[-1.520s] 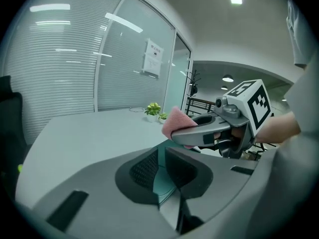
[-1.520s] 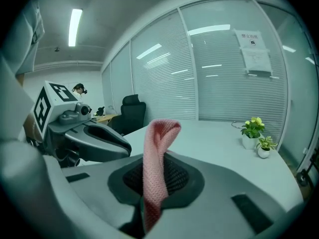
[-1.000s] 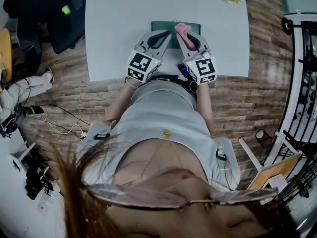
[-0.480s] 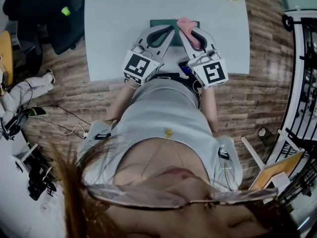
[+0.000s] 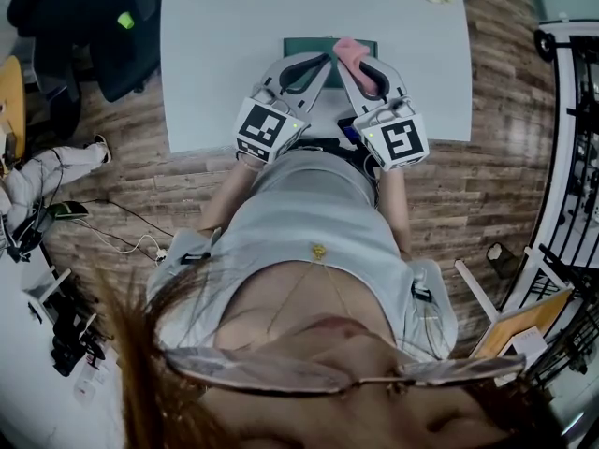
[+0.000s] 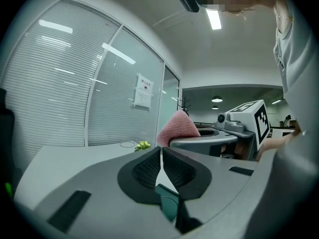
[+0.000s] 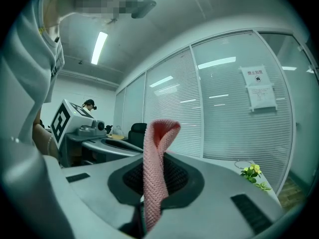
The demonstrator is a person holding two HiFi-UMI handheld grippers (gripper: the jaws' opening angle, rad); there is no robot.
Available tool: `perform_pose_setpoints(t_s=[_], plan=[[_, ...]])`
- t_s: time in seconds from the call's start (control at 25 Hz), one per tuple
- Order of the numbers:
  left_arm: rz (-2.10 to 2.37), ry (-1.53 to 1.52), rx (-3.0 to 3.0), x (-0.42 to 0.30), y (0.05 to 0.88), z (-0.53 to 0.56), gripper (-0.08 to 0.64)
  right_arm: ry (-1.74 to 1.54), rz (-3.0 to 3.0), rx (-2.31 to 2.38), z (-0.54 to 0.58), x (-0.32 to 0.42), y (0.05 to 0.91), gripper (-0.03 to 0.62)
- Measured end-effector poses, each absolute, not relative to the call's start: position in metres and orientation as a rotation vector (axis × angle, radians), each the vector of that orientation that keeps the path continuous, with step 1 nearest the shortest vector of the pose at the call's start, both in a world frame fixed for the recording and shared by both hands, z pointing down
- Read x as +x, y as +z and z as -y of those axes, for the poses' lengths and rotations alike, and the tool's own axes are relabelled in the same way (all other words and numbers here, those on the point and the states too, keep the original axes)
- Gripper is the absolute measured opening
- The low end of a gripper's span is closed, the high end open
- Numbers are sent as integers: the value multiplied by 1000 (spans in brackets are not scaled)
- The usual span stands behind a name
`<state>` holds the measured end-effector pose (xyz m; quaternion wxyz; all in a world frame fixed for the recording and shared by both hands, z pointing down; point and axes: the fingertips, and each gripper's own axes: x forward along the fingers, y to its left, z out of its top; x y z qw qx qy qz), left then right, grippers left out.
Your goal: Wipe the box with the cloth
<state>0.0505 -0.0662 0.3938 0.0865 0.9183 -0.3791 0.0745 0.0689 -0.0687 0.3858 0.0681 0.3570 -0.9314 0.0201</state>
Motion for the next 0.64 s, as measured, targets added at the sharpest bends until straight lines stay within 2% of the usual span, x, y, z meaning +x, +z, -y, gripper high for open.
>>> perform_pose_setpoints(t_s=[0.64], plan=[[1160, 243, 2755, 55, 385, 69, 40, 59, 2796, 1063, 71, 72, 382, 40]])
